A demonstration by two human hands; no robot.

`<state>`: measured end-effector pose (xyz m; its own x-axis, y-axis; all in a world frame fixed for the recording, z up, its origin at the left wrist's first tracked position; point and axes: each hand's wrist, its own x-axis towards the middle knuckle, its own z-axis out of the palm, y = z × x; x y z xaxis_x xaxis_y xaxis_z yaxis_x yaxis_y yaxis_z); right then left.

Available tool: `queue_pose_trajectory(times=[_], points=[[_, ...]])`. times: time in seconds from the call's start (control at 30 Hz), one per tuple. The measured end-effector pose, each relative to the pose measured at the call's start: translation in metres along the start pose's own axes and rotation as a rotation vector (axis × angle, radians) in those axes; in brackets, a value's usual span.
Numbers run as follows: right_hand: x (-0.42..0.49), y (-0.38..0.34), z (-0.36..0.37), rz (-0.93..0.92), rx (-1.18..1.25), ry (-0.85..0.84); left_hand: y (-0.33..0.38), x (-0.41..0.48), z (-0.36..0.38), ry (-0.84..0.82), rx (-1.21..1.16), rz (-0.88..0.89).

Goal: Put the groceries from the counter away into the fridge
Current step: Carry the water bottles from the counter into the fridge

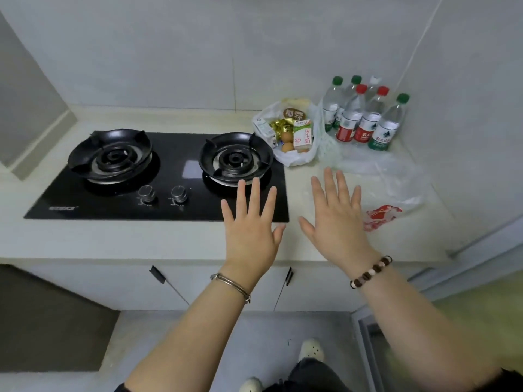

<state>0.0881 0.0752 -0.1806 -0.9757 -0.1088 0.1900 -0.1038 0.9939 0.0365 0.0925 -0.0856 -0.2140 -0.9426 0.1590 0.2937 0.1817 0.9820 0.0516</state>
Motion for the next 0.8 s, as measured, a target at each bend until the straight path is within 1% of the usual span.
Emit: queue_pose_trajectory(times=[0.17, 0.37, 0.63, 0.8], points=[[0.029, 0.029, 0.004, 0.076, -0.005, 0.004, 0.014, 0.046, 0.006, 0.030, -0.016, 0.086], [0.078, 0.068, 0.014, 0.108, 0.029, 0.033, 0.035, 0.113, 0.022, 0.056, -0.020, 0.144], [0.157, 0.152, 0.022, 0.153, 0.065, 0.047, 0.090, 0.214, 0.048, 0.059, 0.004, 0.184], [0.201, 0.207, 0.031, 0.172, 0.075, 0.035, 0.133, 0.273, 0.077, 0.016, -0.055, 0.208]])
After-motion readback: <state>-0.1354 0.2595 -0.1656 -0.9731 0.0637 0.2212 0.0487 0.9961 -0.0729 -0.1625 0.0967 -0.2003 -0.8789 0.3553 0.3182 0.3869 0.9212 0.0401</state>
